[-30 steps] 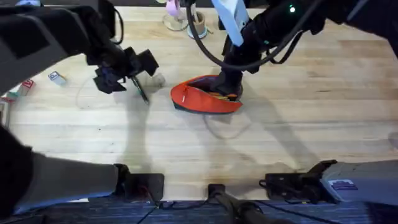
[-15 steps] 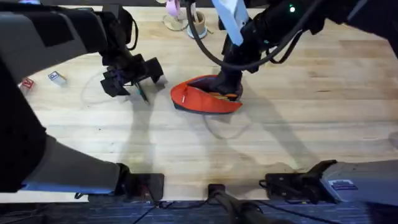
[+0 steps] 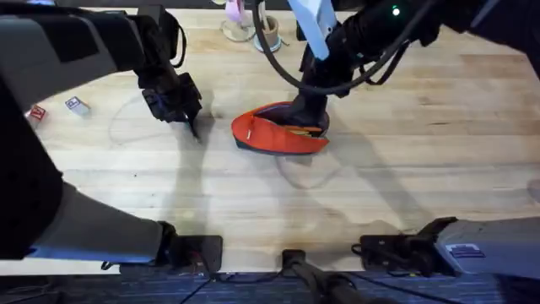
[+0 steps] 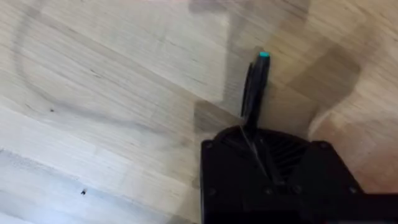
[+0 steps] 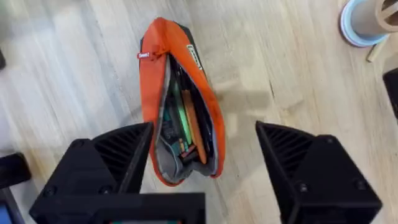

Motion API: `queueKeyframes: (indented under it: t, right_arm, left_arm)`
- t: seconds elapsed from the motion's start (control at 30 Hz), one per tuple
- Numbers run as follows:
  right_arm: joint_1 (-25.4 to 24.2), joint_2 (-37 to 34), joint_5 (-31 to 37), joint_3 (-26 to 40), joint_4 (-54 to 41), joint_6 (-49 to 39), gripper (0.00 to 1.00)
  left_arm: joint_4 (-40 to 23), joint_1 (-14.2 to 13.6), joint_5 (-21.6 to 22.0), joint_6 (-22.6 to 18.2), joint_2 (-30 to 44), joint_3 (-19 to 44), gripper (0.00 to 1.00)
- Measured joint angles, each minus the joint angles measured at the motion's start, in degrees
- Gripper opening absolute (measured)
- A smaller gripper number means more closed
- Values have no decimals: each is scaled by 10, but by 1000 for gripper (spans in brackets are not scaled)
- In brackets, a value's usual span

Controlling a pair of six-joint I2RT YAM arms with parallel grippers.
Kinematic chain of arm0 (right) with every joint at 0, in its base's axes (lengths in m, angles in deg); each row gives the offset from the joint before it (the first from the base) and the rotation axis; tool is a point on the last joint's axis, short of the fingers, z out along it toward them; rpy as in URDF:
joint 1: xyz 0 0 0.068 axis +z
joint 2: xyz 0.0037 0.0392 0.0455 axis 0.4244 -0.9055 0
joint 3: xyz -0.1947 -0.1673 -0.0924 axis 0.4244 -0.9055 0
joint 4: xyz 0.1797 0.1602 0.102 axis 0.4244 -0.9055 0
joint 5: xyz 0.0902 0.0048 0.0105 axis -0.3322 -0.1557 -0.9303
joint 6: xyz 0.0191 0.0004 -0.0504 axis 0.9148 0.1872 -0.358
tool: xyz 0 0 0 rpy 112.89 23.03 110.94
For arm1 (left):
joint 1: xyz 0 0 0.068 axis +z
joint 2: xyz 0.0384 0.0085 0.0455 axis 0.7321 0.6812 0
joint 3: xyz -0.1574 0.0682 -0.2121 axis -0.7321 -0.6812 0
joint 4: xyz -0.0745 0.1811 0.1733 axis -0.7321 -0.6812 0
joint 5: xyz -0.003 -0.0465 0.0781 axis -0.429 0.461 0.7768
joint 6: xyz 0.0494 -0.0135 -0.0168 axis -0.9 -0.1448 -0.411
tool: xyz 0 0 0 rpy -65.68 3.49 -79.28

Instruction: Unzip the bag, pick up the pens from the table one at a time and place them inside, then zip the bag closed.

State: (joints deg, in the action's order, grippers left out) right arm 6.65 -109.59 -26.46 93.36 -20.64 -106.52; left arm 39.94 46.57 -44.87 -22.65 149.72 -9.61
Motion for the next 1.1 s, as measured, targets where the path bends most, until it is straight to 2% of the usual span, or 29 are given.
queueKeyframes:
  t: [0.33,0.57,0.73,0.93,1.1]
  right_arm:
    - [0,8,0,0,-2,23,997]
    - [0,76,0,0,-34,32,997]
    - [0,113,0,0,-74,34,997]
    - [0,146,0,0,-98,35,997]
    - [0,171,0,0,-113,43,997]
  left_arm:
    - [-1,0,1,0,-3,0,44]
    - [-2,0,2,-18,-48,0,43]
    - [5,-10,2,-59,-123,0,45]
    - [67,-55,-3,-129,-204,0,45]
    - [138,-94,-46,-213,-261,1,45]
